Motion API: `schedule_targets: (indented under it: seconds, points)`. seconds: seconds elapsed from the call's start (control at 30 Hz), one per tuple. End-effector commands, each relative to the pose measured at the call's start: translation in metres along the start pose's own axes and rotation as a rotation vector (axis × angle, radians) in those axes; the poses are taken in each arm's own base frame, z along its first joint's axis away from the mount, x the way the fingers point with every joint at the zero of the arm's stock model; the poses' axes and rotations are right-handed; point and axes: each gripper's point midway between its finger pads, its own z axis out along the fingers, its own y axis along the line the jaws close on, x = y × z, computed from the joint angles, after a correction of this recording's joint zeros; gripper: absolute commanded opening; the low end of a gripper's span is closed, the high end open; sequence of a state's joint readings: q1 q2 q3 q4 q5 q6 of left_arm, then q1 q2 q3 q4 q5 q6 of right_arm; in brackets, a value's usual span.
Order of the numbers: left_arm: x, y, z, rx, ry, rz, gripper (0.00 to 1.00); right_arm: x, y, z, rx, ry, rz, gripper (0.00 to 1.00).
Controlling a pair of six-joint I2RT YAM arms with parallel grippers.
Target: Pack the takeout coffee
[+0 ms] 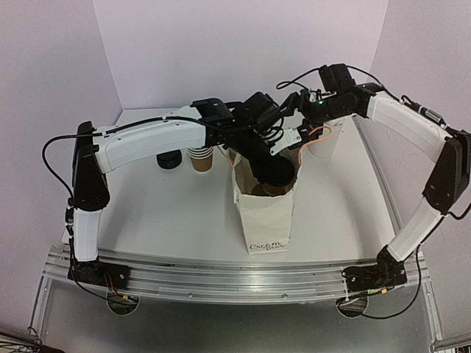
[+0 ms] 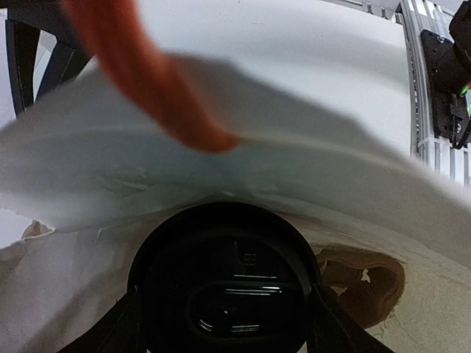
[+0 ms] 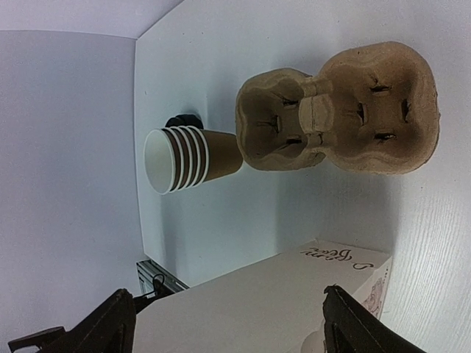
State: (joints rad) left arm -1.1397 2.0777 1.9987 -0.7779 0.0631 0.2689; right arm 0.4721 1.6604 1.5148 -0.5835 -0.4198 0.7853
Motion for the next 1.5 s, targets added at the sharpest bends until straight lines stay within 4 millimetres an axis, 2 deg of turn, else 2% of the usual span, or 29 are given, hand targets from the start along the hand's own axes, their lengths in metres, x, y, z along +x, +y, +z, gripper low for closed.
schedule_targets:
  seconds: [0.0, 0.13, 0.27, 0.43, 0.53, 0.7, 0.9, 1.13, 1.27, 1.37, 1.47]
  points:
    - [-0.009, 0.014, 0.001, -0.067, -0.050, -0.008, 0.22, 0.005, 0.002, 0.009, -0.028, 0.042, -0.030, 0.83]
    - [-0.004, 0.021, 0.006, -0.125, -0.025, -0.019, 0.21, 0.009, -0.002, 0.012, -0.026, 0.058, -0.027, 0.83]
    - [-0.003, 0.020, 0.009, -0.147, -0.009, 0.046, 0.17, 0.014, -0.002, 0.014, -0.043, 0.085, -0.025, 0.83]
    - [-0.036, 0.025, -0.020, -0.159, -0.088, 0.069, 0.19, 0.009, 0.009, 0.009, -0.065, 0.071, -0.061, 0.83]
    - [-0.045, 0.021, -0.031, -0.130, -0.125, 0.046, 0.19, 0.006, 0.016, 0.003, -0.074, 0.052, -0.069, 0.83]
    - [-0.023, 0.029, -0.020, -0.171, -0.031, -0.095, 0.19, 0.003, 0.026, -0.010, -0.089, 0.018, -0.070, 0.83]
    - [-0.029, 0.028, -0.025, -0.160, -0.047, -0.166, 0.20, -0.005, 0.039, -0.029, -0.098, -0.053, -0.097, 0.83]
    - [-0.025, 0.004, -0.033, -0.027, -0.015, -0.284, 0.21, -0.015, 0.052, -0.042, -0.107, -0.101, -0.091, 0.81]
    - [-0.026, 0.006, -0.034, -0.039, -0.024, -0.263, 0.20, -0.002, 0.048, -0.058, -0.062, -0.076, -0.092, 0.80]
    - [-0.026, -0.005, -0.033, 0.004, -0.029, -0.211, 0.19, 0.016, 0.034, -0.074, 0.006, -0.047, -0.081, 0.80]
    - [-0.019, -0.013, -0.031, 0.040, -0.017, -0.186, 0.19, 0.033, 0.022, -0.080, 0.026, -0.014, -0.058, 0.80]
